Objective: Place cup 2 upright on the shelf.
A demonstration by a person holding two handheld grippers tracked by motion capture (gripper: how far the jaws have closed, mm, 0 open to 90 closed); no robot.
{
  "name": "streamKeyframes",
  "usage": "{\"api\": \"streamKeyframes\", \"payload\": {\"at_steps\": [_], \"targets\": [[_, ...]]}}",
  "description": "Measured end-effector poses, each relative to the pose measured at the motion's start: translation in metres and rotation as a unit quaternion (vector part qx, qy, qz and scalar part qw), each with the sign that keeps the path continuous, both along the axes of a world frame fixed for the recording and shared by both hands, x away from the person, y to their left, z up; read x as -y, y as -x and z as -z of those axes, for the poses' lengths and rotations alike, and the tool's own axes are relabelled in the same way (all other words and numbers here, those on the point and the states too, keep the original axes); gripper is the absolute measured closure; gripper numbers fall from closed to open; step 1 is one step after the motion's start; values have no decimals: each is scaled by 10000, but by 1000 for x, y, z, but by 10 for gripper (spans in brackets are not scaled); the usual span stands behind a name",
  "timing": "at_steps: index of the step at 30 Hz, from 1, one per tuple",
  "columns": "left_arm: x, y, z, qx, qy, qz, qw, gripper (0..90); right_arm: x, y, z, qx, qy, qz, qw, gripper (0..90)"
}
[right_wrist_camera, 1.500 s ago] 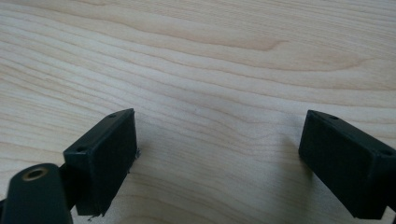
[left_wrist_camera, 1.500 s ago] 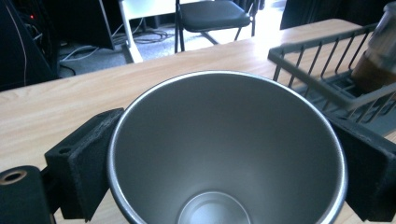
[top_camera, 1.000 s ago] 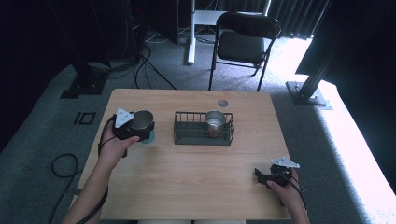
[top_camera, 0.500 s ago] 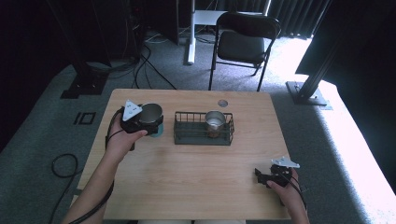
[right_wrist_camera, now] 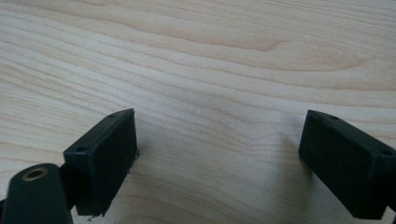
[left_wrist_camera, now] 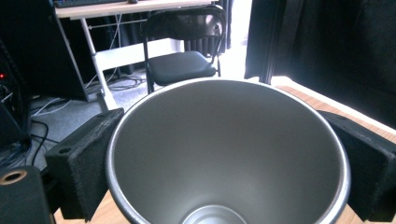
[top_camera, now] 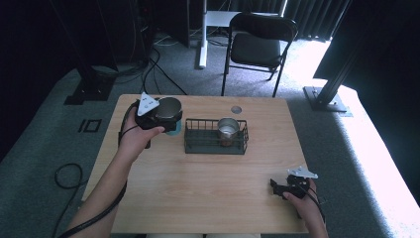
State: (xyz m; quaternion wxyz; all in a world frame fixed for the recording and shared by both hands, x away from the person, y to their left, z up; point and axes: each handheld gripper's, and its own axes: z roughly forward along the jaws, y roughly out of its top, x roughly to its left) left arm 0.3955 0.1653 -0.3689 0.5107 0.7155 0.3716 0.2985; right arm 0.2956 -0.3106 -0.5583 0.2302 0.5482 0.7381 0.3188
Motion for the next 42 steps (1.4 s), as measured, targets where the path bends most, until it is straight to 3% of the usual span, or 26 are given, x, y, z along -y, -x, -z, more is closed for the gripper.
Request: {"api": "streamKeyframes", "payload": {"at_steps": [6,12,17,26,36,42], "targets": [[15,-6,-1,-9,100,197,9998,69,0,0,0,-2,-2,1,10000,108],[31,-14,2,10,177,240,9996,69,0,0,0,1,0,-1,10000,108],[44,-20,8,-27,101,324,9994,69,0,0,0,0,-1,0,10000,108],[62,-29,24,-121,91,440,9989,69,0,0,0,-1,-1,2,10000,108],[77,-37,50,-273,99,536,9981,69,0,0,0,-3,-1,-1,10000,109],[83,-40,64,-327,-5,565,9979,69,0,0,0,-3,-1,-2,10000,109]]}}
